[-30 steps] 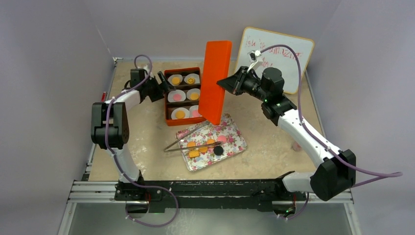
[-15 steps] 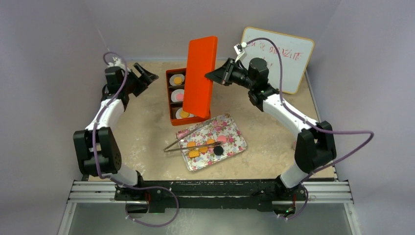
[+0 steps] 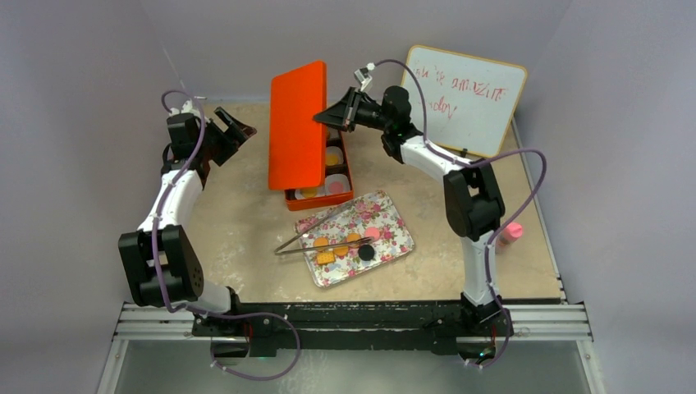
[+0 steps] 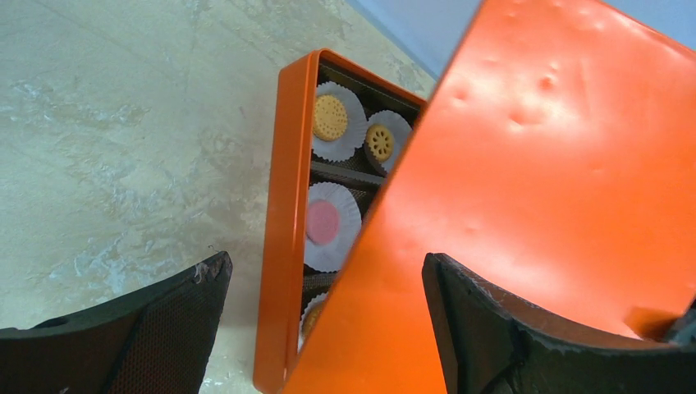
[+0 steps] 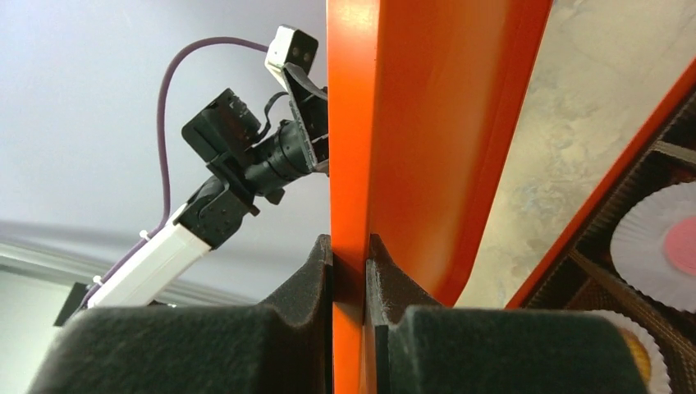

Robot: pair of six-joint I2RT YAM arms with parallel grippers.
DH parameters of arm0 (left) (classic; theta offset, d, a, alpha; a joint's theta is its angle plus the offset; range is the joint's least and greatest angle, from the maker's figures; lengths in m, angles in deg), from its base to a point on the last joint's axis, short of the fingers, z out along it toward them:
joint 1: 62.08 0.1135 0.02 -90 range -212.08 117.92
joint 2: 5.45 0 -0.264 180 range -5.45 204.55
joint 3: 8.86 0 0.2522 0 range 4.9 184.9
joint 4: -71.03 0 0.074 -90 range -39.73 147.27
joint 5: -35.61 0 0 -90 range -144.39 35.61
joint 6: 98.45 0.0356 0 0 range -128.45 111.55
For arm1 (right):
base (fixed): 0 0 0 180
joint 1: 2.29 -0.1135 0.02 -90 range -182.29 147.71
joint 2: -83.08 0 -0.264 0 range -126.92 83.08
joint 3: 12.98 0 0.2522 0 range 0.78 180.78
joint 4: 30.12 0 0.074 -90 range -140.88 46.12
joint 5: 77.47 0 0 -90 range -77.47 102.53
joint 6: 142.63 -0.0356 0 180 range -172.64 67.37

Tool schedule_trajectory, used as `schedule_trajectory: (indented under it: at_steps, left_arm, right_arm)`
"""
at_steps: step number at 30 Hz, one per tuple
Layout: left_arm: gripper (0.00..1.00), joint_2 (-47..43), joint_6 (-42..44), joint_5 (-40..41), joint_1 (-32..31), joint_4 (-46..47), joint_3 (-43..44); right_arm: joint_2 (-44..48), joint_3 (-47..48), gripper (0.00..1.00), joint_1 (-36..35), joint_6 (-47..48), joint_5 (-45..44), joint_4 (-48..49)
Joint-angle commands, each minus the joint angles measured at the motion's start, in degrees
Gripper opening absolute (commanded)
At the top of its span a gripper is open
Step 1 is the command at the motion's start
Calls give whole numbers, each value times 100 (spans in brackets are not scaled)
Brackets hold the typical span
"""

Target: Pack the cookies

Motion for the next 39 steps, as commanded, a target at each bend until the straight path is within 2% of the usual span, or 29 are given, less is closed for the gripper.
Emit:
schedule_trajectory:
  at_steps: [1,8,17,27,32,39]
  left_arm:
    - [84,78,102,1,42,-8,-10]
    - [84,651,-130,-520,35,128,-19]
    - [84,1328,-482,-1034,-22,337,-72]
    - [83,1833,-549,-1200,-347,602,-54]
    - [82,1969,-568,-1248,-489,638,-21]
    - [80,1972,-699,-1379,-597,770,-70]
  right_arm:
    - [-376,847,0,-107,-692,467,618]
    - [-1056,1124,0,-95,-628,697,78]
    - [-1372,881,0,147,-888,768,162]
    - [-1625,736,22,420,-942,697,105]
    - [-1739,731,29,515,-930,661,37]
    - [-1797,940,39,582,-476,532,-568]
